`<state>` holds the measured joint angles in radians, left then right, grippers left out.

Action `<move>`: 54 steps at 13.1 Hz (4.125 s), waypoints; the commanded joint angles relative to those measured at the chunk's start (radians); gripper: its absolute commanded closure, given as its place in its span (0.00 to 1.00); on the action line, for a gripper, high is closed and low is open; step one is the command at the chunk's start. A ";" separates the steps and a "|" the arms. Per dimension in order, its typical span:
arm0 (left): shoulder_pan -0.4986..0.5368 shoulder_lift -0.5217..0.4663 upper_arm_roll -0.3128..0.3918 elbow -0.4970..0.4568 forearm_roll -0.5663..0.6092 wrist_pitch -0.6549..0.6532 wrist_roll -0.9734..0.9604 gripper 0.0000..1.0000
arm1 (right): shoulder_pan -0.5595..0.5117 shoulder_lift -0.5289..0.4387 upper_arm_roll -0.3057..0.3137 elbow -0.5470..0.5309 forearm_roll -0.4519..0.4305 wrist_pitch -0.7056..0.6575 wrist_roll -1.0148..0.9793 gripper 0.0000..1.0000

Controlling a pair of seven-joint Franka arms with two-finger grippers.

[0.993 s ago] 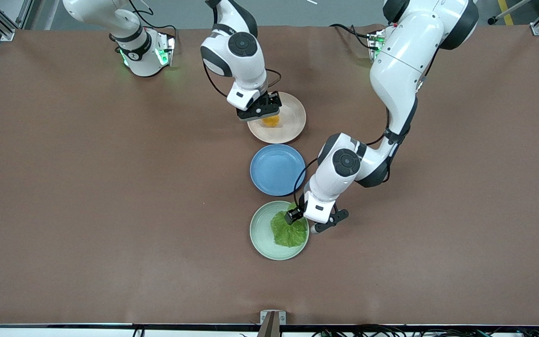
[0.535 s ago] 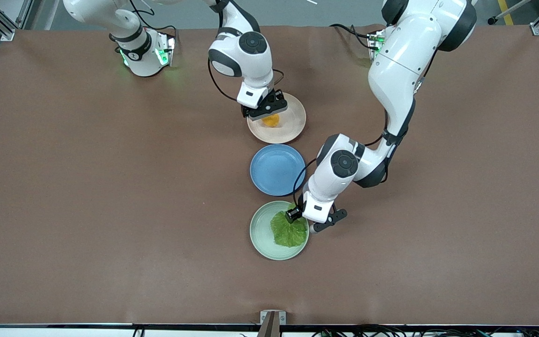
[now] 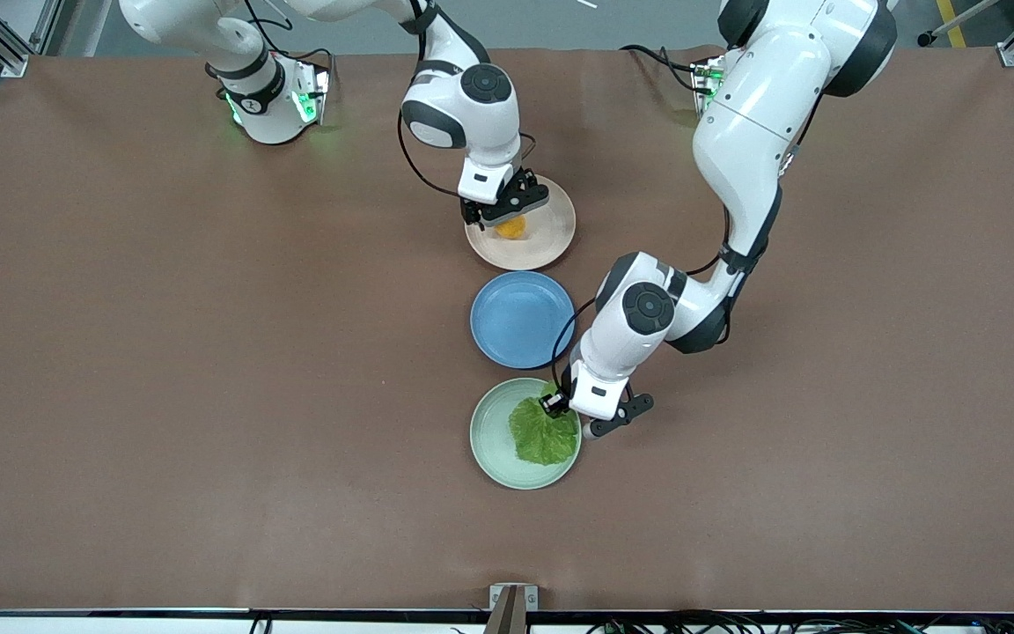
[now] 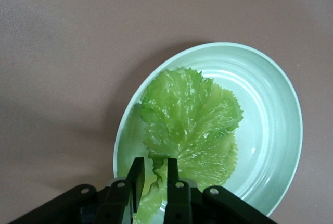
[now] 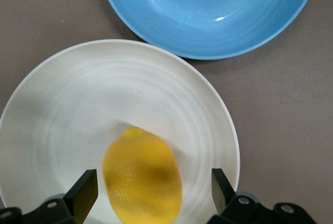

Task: Pick lemon and lettuce from plates
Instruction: 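Close the right gripper on the lemon while the left gripper grips the lettuce, then lift the lemon with the right gripper while the left gripper carries the lettuce, then release the lemon with the right gripper while the left gripper releases the lettuce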

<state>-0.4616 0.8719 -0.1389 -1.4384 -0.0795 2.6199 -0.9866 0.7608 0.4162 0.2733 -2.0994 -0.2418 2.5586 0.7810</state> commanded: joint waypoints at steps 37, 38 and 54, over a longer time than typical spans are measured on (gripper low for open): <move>0.503 -0.616 -0.099 -0.921 -0.005 0.091 0.742 1.00 | -1.008 -0.033 -0.013 0.021 0.260 -0.210 -0.669 1.00; 0.520 -0.605 -0.099 -0.924 0.001 0.092 0.776 1.00 | -1.003 -0.014 -0.013 0.021 0.259 -0.195 -0.671 1.00; 0.616 -0.872 -0.091 -0.503 0.003 -0.774 0.882 0.00 | -0.986 -0.020 -0.013 0.220 0.245 -0.464 -0.671 0.00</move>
<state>0.1167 0.0078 -0.2215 -2.0478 -0.0796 1.9698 -0.1201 -0.2215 0.4583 0.2586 -1.9615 0.0069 2.2471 0.1240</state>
